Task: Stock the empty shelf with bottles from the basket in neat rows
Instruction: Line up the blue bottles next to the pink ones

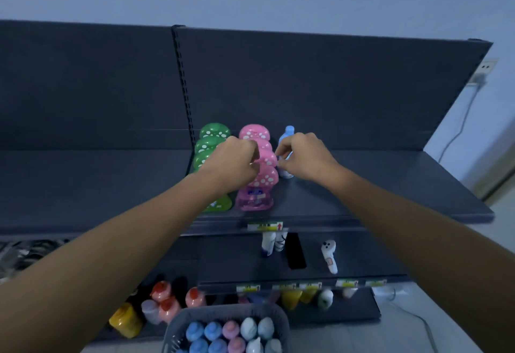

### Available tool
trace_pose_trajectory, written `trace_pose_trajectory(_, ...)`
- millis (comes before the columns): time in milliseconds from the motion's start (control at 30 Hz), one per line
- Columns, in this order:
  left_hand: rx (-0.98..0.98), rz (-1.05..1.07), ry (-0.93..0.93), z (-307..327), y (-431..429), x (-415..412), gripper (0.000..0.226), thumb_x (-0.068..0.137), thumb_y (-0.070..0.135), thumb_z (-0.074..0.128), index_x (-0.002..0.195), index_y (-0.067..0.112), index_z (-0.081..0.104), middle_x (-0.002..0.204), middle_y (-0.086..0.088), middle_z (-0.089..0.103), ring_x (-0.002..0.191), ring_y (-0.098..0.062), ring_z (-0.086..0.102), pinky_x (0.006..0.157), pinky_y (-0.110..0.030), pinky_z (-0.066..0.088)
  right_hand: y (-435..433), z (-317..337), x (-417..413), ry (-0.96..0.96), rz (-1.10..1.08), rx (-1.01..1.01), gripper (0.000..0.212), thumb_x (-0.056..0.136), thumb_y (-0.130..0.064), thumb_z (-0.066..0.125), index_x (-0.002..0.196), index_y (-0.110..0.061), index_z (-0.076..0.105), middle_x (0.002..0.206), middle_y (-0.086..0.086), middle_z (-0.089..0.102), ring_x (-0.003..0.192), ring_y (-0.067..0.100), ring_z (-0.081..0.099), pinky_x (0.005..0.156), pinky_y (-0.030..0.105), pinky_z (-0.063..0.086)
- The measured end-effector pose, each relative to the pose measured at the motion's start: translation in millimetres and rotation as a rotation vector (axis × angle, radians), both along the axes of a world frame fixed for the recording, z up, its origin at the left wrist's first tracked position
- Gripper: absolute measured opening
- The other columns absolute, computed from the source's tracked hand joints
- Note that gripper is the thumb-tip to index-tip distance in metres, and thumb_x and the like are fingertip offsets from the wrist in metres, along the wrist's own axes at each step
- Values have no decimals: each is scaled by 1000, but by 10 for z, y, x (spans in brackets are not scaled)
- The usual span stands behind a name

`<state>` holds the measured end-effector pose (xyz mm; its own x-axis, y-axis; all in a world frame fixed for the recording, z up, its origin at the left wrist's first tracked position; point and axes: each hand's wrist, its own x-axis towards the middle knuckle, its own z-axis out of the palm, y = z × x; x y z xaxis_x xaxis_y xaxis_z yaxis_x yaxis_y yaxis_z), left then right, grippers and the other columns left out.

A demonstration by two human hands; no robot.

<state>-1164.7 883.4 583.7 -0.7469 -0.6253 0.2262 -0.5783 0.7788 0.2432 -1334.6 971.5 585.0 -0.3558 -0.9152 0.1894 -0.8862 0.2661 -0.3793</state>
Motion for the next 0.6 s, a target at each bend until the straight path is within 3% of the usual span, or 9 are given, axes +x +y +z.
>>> trace_pose_trajectory(133, 59, -42, -12, -194, 288, 518, 15, 85, 18, 59, 93, 10, 68, 90, -12, 69, 86, -34, 65, 74, -43, 57, 271, -246, 524, -44, -8, 23, 13, 83, -15, 68, 92, -23, 74, 85, -9, 72, 85, 15, 68, 81, 38, 58)
trace_pose_trajectory(267, 128, -42, -107, -553, 481, 915, 17, 87, 22, 58, 96, 10, 67, 96, -13, 68, 87, -36, 65, 75, -43, 58, 473, -599, 960, -91, 17, 112, 11, 80, -18, 72, 86, -26, 70, 81, -10, 71, 89, 14, 67, 83, 35, 57)
trace_pose_trajectory(467, 300, -4, -273, -1497, 619, 1387, 14, 88, 20, 61, 100, 14, 66, 99, -12, 69, 89, -35, 66, 75, -41, 56, 613, -1458, 1403, -165, 89, 293, 20, 85, -21, 75, 104, -18, 72, 90, -6, 67, 92, 16, 67, 78, 32, 55)
trace_pose_trajectory(600, 417, 72, -398, -2202, 723, 1632, 18, 86, 19, 58, 101, 12, 65, 104, -17, 67, 95, -40, 65, 77, -43, 57, 694, -2100, 1638, -232, 82, 404, 22, 81, -20, 75, 103, -21, 72, 87, -11, 64, 93, 15, 68, 84, 35, 56)
